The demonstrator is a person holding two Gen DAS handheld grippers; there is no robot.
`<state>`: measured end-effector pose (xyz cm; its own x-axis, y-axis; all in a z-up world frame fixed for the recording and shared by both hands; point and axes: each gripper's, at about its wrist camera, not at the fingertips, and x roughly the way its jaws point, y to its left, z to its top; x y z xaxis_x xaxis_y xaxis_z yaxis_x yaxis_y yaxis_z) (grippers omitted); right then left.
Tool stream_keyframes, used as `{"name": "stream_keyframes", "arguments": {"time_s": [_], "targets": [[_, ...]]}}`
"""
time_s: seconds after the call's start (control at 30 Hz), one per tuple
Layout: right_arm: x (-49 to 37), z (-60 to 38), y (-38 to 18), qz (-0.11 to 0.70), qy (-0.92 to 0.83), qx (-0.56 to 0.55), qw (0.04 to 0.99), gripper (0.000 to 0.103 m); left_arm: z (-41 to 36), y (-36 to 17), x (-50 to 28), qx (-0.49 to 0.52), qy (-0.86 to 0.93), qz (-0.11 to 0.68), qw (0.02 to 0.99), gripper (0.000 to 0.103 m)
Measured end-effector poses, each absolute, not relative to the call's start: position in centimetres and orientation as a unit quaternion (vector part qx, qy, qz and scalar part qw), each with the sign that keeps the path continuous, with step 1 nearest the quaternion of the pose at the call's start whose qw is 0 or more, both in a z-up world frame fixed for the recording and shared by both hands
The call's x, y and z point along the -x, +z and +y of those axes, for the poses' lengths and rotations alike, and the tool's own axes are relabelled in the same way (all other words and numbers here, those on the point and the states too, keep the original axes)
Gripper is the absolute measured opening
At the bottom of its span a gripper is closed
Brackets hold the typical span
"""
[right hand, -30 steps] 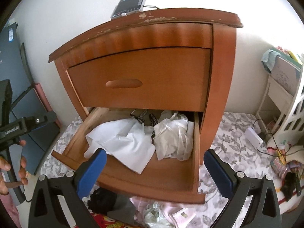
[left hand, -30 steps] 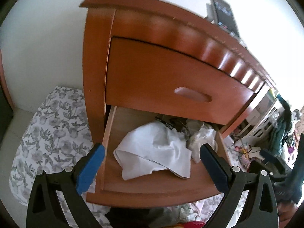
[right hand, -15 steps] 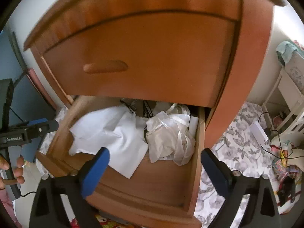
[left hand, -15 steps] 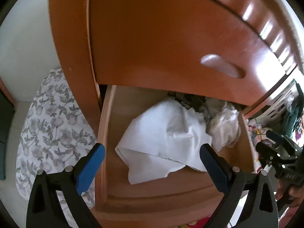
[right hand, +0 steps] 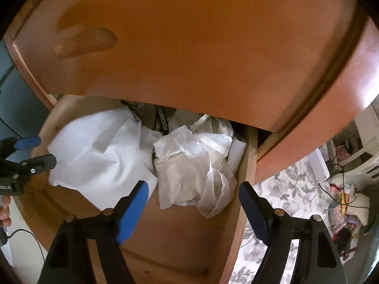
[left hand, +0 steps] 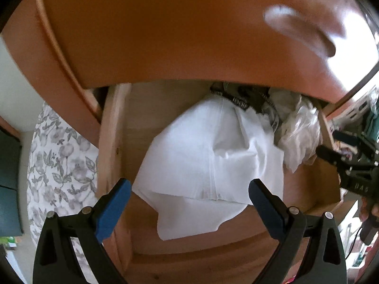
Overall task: Organize soft objects
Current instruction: 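Close the left tool on the white cloth while the right tool grasps the white lace cloth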
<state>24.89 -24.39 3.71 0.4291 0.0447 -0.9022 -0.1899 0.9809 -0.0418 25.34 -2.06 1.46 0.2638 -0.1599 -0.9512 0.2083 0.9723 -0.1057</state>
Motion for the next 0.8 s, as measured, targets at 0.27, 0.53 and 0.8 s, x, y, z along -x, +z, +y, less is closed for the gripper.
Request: {"name": "stream_keyframes", "arguments": {"time_s": [0.27, 0.53, 0.8], "targets": [[-26.3, -23.7, 2.2, 0.549, 0.074, 0.097, 0.827, 0.068, -3.3, -0.1, -25.7, -0.052, -0.126, 0.624, 0.770, 0.099], [-27.6, -23.5, 1.4, 0.565, 0.069, 0.104, 0.816, 0.062, -3.0, -1.6, -26.4, -0.042, -0.134, 0.650, 0.747, 0.088], [-28.2, -23.2, 0.6, 0.585, 0.072, 0.102, 0.801, 0.052, -2.4, -2.5, -27.4, -0.028, -0.143, 0.668, 0.730, 0.081]]}}
